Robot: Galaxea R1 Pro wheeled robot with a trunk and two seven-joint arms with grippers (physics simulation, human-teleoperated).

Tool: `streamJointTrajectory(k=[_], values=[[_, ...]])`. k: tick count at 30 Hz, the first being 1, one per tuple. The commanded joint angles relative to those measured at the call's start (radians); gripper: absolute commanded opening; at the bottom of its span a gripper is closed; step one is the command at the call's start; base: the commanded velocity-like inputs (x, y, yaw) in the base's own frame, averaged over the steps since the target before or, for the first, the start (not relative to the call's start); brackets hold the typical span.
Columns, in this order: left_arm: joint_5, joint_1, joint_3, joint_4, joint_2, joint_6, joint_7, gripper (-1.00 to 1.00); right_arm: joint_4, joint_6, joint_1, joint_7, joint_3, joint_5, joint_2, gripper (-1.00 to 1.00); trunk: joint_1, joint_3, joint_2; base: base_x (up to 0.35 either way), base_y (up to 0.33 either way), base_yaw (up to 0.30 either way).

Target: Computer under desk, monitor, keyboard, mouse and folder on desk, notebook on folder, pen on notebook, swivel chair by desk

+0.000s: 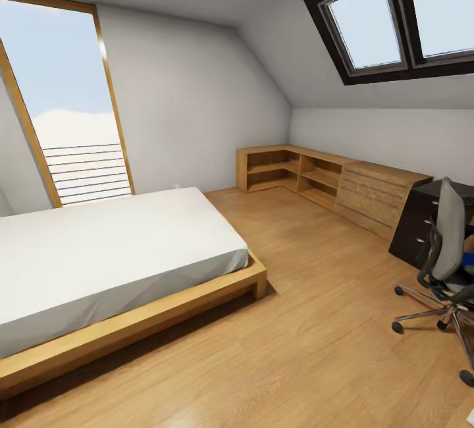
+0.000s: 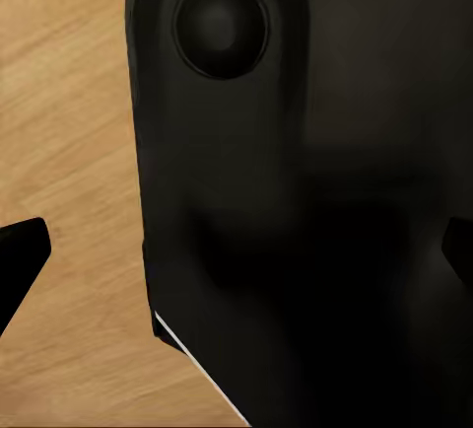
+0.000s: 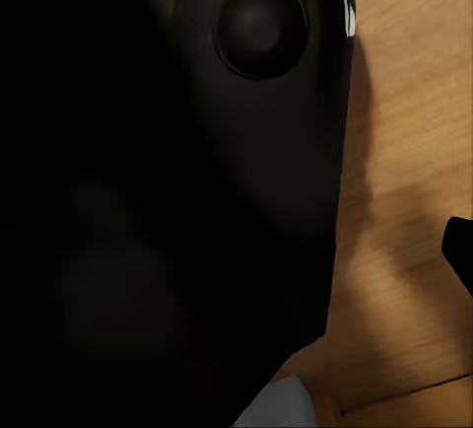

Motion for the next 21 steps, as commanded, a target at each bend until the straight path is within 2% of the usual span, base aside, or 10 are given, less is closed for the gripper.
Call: streamJointTrajectory(k=[1, 4, 6, 21], values=[[-0.006, -0.006, -0.001, -0.006, -0.006, 0.006, 0.001, 1.00, 0.005, 0.006, -0.006, -0.006, -0.001, 0.000, 0.006, 1.00, -0.004, 0.003, 0.007, 0.000, 0.000, 0.000], [-0.011, -0.008, -0.001, -0.018, -0.021, 0.011, -0.002, 1.00, 0.006, 0.012, -0.011, -0.007, -0.001, 0.000, 0.023, 1.00, -0.015, 0.012, 0.028, 0.000, 0.000, 0.000], [-0.010, -0.005, -0.001, -0.020, -0.022, 0.009, -0.003, 1.00, 0.004, 0.010, -0.012, -0.007, -0.001, -0.001, 0.028, 1.00, -0.023, 0.018, 0.042, 0.000, 0.000, 0.000], [-0.008, -0.003, -0.002, -0.025, -0.020, 0.008, -0.006, 1.00, -0.012, -0.071, -0.015, -0.007, -0.005, -0.001, 0.028, 1.00, -0.080, 0.065, 0.147, 0.000, 0.000, 0.000]])
